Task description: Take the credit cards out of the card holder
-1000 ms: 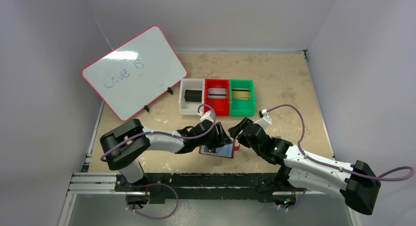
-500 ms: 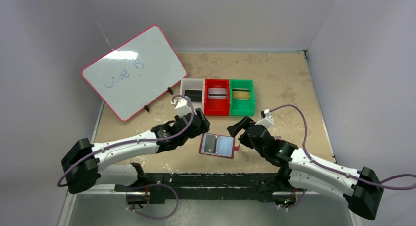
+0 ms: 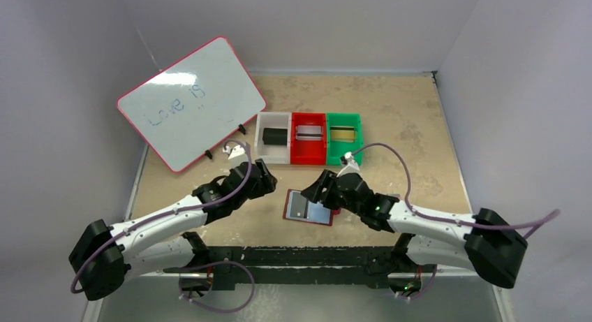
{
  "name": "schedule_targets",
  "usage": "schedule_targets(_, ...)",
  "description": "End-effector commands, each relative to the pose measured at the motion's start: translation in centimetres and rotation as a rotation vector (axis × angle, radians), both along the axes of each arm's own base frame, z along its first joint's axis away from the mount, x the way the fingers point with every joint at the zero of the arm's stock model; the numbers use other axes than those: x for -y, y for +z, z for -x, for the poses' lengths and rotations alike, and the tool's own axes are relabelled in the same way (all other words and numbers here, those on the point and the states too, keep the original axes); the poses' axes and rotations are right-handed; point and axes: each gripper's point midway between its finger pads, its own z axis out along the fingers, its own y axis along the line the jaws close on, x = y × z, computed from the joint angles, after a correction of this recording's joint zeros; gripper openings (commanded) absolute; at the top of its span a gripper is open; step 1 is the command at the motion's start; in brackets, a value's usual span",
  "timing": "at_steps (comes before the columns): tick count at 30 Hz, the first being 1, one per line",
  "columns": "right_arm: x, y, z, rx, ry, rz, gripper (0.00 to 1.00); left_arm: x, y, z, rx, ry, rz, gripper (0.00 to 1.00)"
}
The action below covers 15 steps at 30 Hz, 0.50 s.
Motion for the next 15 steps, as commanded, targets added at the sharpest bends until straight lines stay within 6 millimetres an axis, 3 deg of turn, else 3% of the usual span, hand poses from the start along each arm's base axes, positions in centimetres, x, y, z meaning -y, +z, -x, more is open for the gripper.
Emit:
schedule_targets(1, -3.2, 0.7, 0.4, -0.001, 0.11, -0.108, 0.62, 4.0, 0.9, 0.3, 0.006, -0.172, 0.095, 0.54)
schedule_targets(8, -3.6, -3.5, 1.0, -0.14, 0.101, -0.043, 0.54, 7.0, -0.2, 1.4, -0.051, -0.315, 0.149, 0.51)
schedule_targets(15, -2.6, -5.4, 0.8, -0.183, 0.038, 0.0, 0.55, 8.3, -1.8, 2.3, -0.102, -0.375, 0.156, 0.51)
